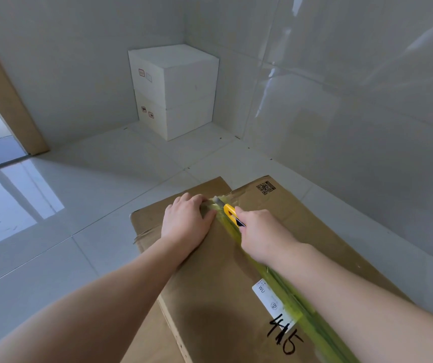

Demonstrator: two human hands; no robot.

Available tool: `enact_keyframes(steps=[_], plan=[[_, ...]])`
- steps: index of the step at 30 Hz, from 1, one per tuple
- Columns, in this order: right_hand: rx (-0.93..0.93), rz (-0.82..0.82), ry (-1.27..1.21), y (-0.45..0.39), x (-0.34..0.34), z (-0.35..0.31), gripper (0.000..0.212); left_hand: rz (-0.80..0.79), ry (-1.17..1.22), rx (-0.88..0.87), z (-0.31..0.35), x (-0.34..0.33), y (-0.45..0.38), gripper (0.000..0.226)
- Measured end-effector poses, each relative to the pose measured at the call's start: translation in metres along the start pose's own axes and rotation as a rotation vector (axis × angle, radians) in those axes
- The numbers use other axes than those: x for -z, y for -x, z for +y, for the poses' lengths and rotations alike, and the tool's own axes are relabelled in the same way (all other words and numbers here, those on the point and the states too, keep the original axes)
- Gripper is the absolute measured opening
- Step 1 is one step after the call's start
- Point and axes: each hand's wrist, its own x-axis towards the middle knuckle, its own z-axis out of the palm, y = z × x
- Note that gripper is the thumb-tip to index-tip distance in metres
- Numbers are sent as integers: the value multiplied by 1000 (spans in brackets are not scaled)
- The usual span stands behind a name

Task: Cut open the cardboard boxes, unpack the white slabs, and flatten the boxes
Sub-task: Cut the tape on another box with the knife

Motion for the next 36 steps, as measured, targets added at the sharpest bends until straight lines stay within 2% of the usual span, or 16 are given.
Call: enact_keyframes(steps=[7,14,17,21,29,36], plan=[[3,-29,19,-6,-1,-7,53,4,19,-12,-1,0,1,43],[-31,-81,63,2,12,0,43,-12,37,-60,2,2,5,42],[-38,-74,54,6,12,0,42,-56,76,14,6,3,4,41],[-45,-73,16,10,9,-1,42,-186,130,168,9,7,-8,25],[-52,-62,-9,25,4,10,45,-172,18,52,18,7,-6,20],[-26,-82,16,19,9,4,43,-178,92,113,26,7,-5,30]])
